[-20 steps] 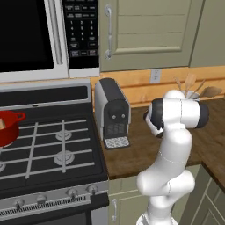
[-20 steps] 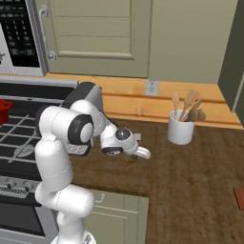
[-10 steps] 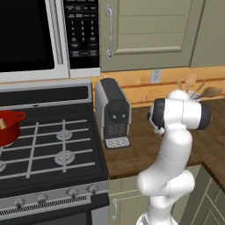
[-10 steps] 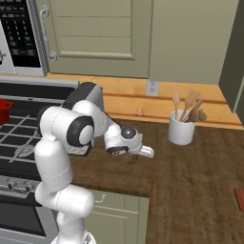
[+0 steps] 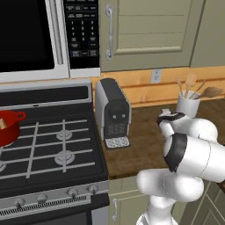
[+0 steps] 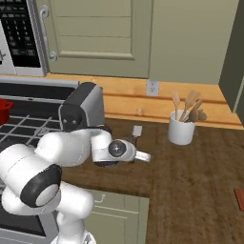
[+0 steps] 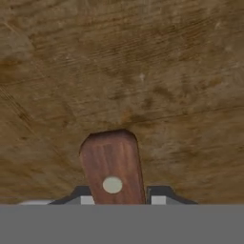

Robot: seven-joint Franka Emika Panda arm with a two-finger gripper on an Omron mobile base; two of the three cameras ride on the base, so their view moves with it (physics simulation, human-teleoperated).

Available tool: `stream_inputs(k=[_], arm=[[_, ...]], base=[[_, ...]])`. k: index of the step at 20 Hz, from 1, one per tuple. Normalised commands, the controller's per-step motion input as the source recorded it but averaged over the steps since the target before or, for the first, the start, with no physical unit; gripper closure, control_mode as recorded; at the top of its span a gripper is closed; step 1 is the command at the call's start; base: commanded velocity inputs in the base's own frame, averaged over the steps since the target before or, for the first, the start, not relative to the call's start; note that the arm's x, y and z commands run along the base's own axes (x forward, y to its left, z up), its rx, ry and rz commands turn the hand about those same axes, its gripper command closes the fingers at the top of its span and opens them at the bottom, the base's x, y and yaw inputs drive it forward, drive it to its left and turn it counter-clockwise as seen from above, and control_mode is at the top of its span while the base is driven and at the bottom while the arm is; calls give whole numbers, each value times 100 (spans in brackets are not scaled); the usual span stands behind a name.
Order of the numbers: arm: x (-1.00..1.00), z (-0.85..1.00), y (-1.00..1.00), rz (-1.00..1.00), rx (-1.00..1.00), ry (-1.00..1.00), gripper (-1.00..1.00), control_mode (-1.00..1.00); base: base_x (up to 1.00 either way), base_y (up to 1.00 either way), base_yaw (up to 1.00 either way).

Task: Put the sweet potato and tomato in the pot. Retrieve the spatula and lightly stir the vegetables in the pot.

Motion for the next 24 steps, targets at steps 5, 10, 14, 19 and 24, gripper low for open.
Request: stream_inputs(k=[5, 10, 14, 19, 24], arm=[[-25, 100, 0, 8, -1, -5, 100, -100], [-2, 100, 0, 10, -11, 0, 100, -100], [0, 100, 0, 14, -18, 0, 100, -100], [-6, 100, 0, 23, -38, 0, 100, -100], [-8, 75, 0, 35, -71, 1, 100, -100]], base=[[0, 0, 0], [0, 0, 0], [0, 0, 0], [0, 0, 0], [0, 0, 0]])
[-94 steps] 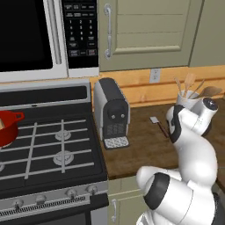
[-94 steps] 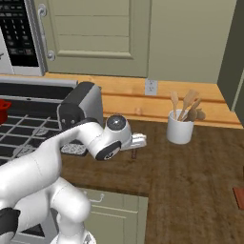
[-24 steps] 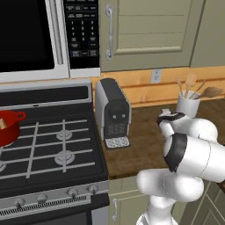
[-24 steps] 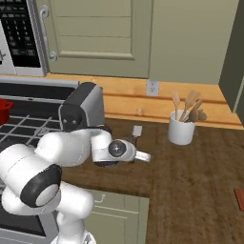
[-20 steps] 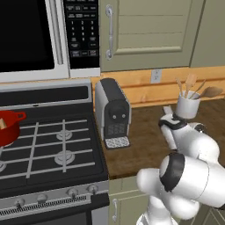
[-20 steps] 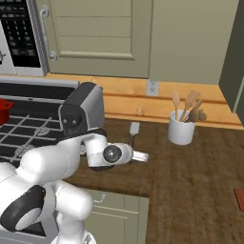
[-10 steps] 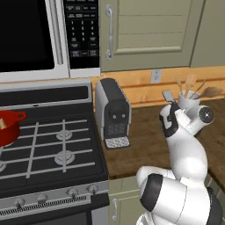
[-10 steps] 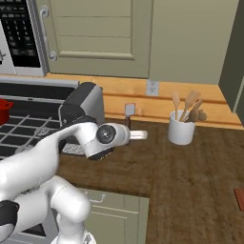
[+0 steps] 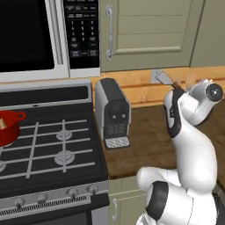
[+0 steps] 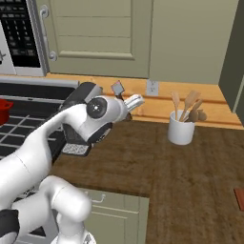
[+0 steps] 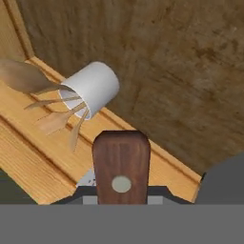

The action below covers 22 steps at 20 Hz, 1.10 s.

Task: Put the sweet potato and tomato in the pot. Retrieve the spatula and lightly stir the vegetables in the pot.

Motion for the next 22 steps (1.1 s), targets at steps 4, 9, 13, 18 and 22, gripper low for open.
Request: stream_inputs(k=[4, 9, 13, 18, 22], arm=[[-16, 31, 0, 47, -92, 0, 100, -100], [-8, 6, 0, 55, -96, 16, 100, -100], [-3, 34, 0, 52, -100, 11, 100, -100], [-4, 63, 0, 39, -100, 0, 100, -100], [-1, 29, -3, 28, -100, 0, 100, -100]], base=[[0, 0, 0], [0, 0, 0], [0, 0, 0], [0, 0, 0], [0, 0, 0]])
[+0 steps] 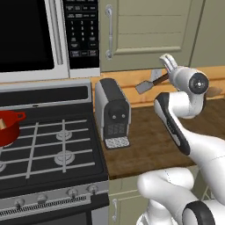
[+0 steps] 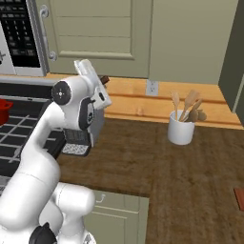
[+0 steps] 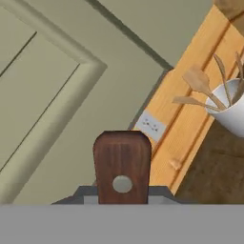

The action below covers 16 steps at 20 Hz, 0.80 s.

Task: Put the sweet potato and tomato in the pot. Retrieve the spatula and lightly stir the vegetables in the pot.

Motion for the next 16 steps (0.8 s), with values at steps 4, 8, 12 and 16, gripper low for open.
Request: stream_inputs(k=[4, 8, 12, 16], arm=[[0, 4, -4, 24, -98, 4, 100, -100], [0, 0, -1, 25, -87, 26, 100, -100], [-2, 45, -3, 24, -74, 25, 100, -100], [0, 50, -25, 22, -68, 18, 100, -100]], base=[[0, 0, 0], [0, 0, 0], [0, 0, 0], [0, 0, 0]])
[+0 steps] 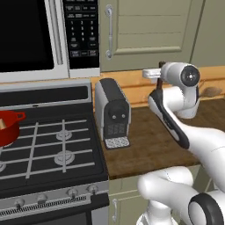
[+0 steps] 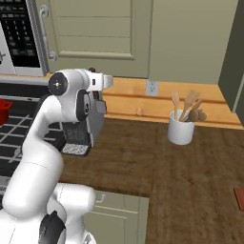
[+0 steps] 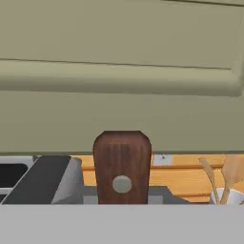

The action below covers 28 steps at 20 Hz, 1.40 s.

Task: Put the sweet potato and tomato in the pot. Retrieve the spatula and lightly stir the vegetables in the pot.

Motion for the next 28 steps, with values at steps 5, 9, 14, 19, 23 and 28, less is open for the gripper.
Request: stream_inputs(k=[5, 9, 14, 19, 23, 28], arm=[[-1, 5, -11, 5, -24, 1, 100, -100], [0, 0, 0, 0, 0, 0, 100, 100], [0, 0, 0, 0, 0, 0, 100, 100], [0, 0, 0, 0, 0, 0, 100, 100], [0, 0, 0, 0, 0, 0, 100, 100], [0, 0, 0, 0, 0, 0, 100, 100]], base=[[0, 0, 0], [-25, 41, 0], [-25, 100, 0], [-22, 100, 0], [-26, 100, 0], [-18, 99, 0]])
